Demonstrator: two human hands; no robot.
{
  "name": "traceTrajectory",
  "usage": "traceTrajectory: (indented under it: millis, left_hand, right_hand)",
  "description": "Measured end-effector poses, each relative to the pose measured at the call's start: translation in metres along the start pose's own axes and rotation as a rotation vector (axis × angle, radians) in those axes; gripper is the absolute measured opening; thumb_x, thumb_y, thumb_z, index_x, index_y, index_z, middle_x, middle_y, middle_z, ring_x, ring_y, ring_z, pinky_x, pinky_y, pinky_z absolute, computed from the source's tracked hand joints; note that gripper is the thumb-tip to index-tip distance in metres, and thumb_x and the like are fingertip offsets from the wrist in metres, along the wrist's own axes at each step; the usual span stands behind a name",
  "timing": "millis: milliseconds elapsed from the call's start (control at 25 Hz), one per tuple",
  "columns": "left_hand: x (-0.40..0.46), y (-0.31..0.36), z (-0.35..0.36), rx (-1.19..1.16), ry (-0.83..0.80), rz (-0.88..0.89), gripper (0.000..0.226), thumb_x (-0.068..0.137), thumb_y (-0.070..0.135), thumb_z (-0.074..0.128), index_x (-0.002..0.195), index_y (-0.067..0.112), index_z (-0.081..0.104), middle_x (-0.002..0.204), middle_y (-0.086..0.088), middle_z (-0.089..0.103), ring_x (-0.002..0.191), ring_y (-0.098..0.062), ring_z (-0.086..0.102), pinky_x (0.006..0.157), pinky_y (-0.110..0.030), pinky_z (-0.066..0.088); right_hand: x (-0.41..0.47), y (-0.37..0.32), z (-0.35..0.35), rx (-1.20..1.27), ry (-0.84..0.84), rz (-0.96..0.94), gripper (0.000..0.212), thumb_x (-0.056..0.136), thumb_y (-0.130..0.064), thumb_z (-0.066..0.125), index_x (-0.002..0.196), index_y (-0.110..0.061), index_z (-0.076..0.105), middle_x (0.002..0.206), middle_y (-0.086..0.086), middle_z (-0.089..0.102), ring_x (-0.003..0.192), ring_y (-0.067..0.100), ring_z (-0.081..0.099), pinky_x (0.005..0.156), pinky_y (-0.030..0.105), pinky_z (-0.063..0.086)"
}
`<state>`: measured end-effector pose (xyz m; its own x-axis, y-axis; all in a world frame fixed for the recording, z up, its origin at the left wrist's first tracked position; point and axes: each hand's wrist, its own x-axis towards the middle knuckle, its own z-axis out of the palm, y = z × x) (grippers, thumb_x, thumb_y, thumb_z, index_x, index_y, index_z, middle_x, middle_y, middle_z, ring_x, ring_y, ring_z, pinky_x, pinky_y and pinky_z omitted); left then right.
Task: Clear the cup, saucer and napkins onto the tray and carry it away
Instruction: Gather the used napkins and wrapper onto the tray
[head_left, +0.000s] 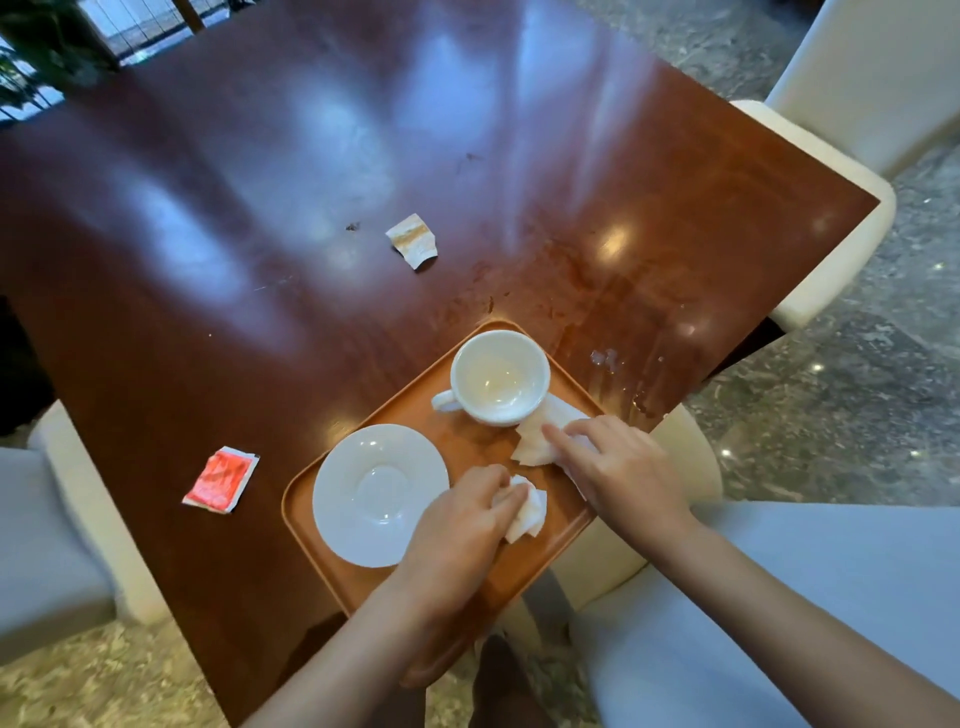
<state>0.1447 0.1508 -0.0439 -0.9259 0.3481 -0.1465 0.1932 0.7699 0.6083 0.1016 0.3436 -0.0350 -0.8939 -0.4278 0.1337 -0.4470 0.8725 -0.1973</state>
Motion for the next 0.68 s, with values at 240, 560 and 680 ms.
traceTrajectory:
  millis: [240,560,680]
  left_hand:
    - [-0.006,0.003,0.003,0.207,0.003,0.180,0.043,0.070,0.024,0.080,0.108,0.012,0.063,0.104,-0.006,0.069,0.091,-0.020,0.066,0.075,-0.025,0.054]
    - [-0.017,0.006,0.002,0.271,0.035,0.140,0.041,0.087,0.023,0.062,0.124,0.006,0.057,0.126,-0.014,0.062,0.116,-0.032,0.058,0.095,-0.045,0.051]
    - [-0.021,0.012,-0.007,0.275,0.053,0.145,0.039,0.087,0.022,0.061,0.123,0.006,0.058,0.125,-0.014,0.062,0.116,-0.033,0.058,0.092,-0.044,0.050]
  right_hand:
    - [-0.003,-0.001,0.003,-0.064,0.026,-0.042,0.017,0.069,-0.018,0.081,0.075,-0.009,0.068,0.089,0.005,0.074,0.085,0.026,0.069,0.066,0.034,0.056]
    - [-0.017,0.005,0.002,-0.131,-0.068,-0.061,0.024,0.072,-0.031,0.075,0.090,-0.015,0.071,0.106,0.011,0.069,0.104,0.030,0.063,0.094,0.051,0.046]
    - [-0.016,-0.002,-0.014,-0.101,-0.029,-0.077,0.027,0.074,-0.026,0.074,0.096,-0.011,0.070,0.102,0.013,0.071,0.098,0.031,0.065,0.087,0.046,0.050]
